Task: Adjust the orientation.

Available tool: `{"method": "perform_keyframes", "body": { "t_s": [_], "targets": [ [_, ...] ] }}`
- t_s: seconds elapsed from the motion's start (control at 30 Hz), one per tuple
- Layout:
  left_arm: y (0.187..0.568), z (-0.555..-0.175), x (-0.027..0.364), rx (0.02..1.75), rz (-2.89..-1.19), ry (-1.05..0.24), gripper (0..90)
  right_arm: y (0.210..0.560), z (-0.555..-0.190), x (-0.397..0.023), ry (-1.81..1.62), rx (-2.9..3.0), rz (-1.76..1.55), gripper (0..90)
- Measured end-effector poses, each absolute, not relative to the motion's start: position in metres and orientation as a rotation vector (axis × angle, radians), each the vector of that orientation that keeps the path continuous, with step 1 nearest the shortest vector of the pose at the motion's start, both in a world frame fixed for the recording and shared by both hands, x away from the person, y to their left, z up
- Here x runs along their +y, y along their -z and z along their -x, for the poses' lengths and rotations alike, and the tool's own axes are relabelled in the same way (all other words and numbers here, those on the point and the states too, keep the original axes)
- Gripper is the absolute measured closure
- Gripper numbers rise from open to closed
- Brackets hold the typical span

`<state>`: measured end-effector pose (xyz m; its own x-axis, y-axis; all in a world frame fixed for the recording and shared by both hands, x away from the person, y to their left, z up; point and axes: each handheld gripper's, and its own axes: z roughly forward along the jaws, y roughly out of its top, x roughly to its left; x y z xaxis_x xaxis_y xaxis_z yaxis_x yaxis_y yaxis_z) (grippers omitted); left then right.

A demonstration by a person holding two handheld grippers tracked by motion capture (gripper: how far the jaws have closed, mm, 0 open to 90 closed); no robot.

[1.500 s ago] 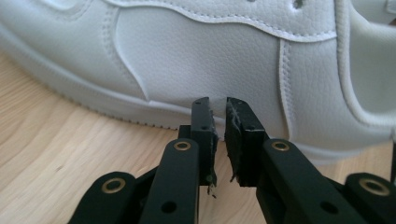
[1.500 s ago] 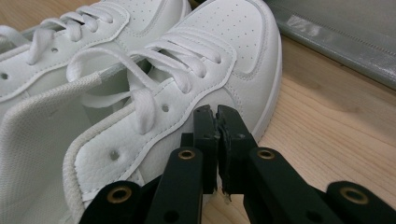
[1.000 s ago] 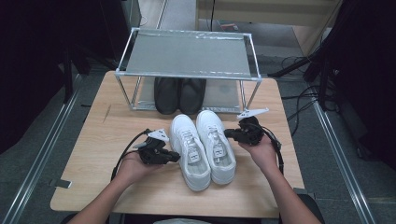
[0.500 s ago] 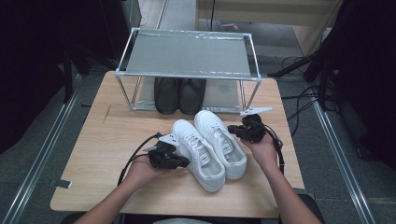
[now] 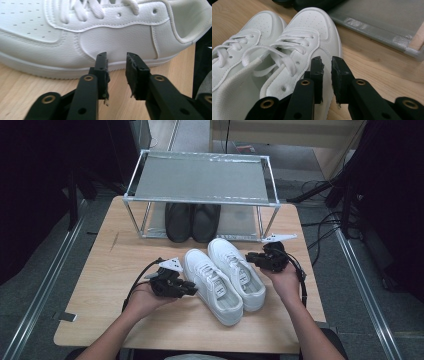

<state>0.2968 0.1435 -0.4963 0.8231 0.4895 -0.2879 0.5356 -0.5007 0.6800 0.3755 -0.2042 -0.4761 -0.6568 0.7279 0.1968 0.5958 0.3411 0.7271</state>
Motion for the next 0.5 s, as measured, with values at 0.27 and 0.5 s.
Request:
{"method": "perform_keyframes", "body": {
  "t_s": [0.27, 0.5],
  "targets": [
    [0.491, -0.301, 0.161, 0.801, -2.167, 0.073, 57.7, 0.463, -0.365, -0.208, -1.272, 2.415, -1.195, 76.4],
    [0.490, -0.304, 0.173, 0.827, -2.146, 0.035, 47.0, 0.458, -0.357, -0.208, -1.311, 2.421, -1.177, 70.6]
  ]
}}
